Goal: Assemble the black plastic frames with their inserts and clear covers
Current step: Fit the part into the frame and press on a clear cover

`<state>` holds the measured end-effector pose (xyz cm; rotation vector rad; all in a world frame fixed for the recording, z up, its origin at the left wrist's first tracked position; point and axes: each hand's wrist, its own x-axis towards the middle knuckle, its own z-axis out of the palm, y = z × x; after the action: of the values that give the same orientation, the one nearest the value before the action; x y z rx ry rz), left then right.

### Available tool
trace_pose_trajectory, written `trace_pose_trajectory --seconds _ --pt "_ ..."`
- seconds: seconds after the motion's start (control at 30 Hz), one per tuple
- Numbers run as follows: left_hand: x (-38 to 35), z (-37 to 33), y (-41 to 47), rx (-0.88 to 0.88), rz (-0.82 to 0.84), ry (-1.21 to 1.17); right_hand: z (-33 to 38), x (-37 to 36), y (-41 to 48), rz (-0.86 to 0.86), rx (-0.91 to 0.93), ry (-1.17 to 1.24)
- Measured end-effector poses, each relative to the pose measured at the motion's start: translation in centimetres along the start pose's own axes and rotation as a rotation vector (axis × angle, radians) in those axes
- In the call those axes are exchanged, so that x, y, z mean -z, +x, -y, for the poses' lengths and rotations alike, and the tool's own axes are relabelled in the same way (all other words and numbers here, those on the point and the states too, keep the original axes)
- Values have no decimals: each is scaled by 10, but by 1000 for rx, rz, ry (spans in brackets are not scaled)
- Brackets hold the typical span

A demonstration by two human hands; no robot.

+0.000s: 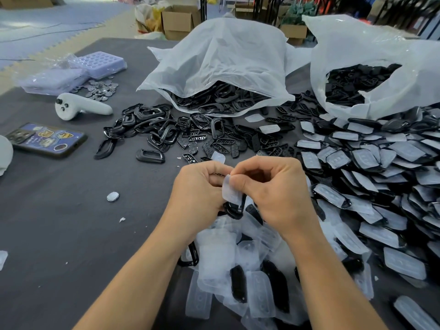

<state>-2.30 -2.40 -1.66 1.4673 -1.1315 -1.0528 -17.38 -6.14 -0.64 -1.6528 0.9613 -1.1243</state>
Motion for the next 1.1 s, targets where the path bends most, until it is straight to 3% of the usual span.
trace_pose_trajectory --seconds 0.2,0.4,0.57,0.7,0.87,1.1 --pt "-4 0 -3 -17 55 -142 -1 5 1 -53 -32 -36" --pt "6 -7 -1 71 326 -372 -1 10 2 -112 -46 -12" --pt "3 -9 0 192 197 -458 2 11 2 -22 -175 177" --pt "-1 -7 1 194 89 -423 5 22 2 24 -306 341" --pt "-5 -6 0 130 -42 -304 5 20 0 87 -253 210" --pt "-7 -8 -3 89 -143 -187 -2 5 1 -209 -166 -68"
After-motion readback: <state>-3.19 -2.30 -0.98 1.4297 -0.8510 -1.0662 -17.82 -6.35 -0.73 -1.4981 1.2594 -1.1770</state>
